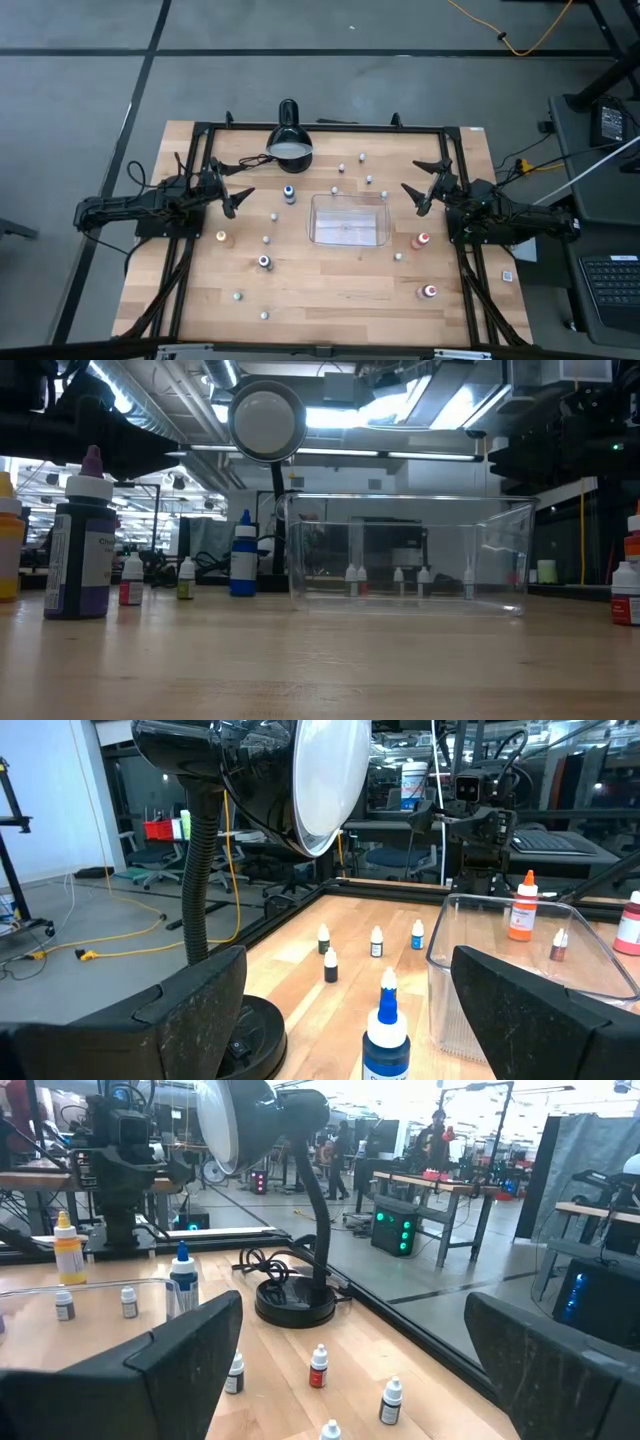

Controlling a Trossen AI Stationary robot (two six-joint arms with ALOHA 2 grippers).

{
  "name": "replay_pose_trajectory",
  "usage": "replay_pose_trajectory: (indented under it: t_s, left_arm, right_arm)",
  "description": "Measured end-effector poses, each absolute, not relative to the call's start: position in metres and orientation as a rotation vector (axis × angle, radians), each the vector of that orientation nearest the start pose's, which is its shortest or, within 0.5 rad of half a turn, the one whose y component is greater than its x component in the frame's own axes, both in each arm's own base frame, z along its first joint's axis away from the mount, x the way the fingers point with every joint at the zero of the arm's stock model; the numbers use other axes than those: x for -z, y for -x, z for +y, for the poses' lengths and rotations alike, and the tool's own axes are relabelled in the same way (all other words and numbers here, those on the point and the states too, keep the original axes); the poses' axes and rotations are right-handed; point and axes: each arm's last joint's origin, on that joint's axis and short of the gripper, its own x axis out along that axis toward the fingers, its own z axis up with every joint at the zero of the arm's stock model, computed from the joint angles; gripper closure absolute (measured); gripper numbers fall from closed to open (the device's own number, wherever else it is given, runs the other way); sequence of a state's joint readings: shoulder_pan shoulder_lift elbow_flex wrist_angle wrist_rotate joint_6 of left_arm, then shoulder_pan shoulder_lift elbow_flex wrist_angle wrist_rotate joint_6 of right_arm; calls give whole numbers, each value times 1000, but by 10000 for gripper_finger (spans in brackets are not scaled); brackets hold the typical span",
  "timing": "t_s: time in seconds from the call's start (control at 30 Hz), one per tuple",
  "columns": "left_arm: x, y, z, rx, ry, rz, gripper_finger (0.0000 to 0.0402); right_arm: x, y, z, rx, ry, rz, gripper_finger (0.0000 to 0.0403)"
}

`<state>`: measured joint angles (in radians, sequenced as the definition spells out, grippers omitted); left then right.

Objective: Pick & Place food coloring
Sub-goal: Put the small green food coloring bottle into the transparent bin

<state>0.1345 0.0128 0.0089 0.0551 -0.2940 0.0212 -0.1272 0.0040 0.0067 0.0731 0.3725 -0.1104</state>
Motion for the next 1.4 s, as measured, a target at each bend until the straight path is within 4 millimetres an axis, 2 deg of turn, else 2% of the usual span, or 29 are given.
replay_pose_trajectory:
  t_s: [0.27,0.87,1.27,1.4]
  left_arm:
    - [-171,-95,21,-429,-17,-47,54]
    - [-171,-95,21,-429,-17,-47,54]
    - [-171,-95,21,-429,-17,-47,54]
    - [-171,-95,21,-429,-17,-47,54]
  right_arm:
    - [-172,-93,-23,503,92,-50,21]
    - [-172,-93,-23,490,-209,-126,21]
    - [-176,-94,-21,430,-274,-174,21]
    - [-177,-93,-21,421,-346,-195,21]
